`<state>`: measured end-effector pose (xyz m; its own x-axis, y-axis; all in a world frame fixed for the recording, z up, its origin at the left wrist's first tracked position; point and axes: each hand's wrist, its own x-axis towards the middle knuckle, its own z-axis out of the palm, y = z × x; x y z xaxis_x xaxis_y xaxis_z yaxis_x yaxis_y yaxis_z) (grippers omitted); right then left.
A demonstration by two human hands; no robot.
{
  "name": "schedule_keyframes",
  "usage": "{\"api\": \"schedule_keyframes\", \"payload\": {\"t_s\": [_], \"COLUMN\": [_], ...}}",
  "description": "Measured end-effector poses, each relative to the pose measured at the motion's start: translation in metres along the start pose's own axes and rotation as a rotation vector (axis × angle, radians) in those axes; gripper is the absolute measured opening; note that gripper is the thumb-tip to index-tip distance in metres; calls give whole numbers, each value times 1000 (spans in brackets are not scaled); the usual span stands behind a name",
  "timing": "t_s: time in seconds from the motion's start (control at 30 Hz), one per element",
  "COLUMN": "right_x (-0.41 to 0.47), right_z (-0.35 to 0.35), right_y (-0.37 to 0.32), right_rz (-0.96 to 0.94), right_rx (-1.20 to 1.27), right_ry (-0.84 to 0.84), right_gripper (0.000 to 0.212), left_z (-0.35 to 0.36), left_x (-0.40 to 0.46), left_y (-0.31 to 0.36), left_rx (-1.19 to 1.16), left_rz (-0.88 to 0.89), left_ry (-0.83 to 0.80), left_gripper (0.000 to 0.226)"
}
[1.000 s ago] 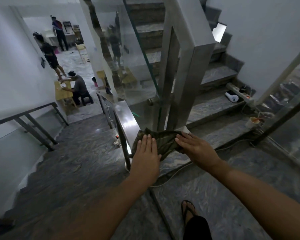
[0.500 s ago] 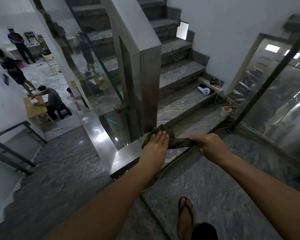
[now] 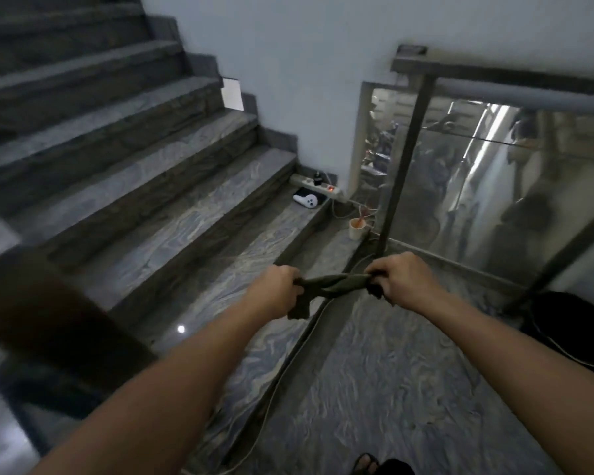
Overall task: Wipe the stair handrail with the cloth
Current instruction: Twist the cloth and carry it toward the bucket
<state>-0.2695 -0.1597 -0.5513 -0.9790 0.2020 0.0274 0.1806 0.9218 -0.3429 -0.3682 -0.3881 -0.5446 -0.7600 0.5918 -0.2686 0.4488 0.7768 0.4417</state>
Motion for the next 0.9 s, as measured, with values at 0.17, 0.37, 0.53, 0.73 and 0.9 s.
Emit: {"api": "schedule_keyframes", "payload": {"t_s": [0.17, 0.37, 0.53, 0.73, 0.9], "right_x": [43, 61, 60, 59, 53], "right_z": [-72, -165, -224, -257, -258], "right_y": [82, 153, 200, 265, 326], "right_rz": [142, 355, 540, 760, 1007], "right_rx": [3, -1, 36, 60, 97], "right_ry": [47, 89, 116, 143, 199], "right_gripper": [22, 24, 25, 22, 17], "left_z": [-37, -72, -86, -69, -23], "left_x": [99, 182, 229, 307, 380], "left_y": [90, 201, 280, 359, 431], "left_rx": [-25, -38, -17, 21, 95], "left_rz": [131, 298, 445, 562, 662], "left_ry": [-23, 8, -15, -80, -241], "left_gripper": [10, 11, 18, 15, 15]}}
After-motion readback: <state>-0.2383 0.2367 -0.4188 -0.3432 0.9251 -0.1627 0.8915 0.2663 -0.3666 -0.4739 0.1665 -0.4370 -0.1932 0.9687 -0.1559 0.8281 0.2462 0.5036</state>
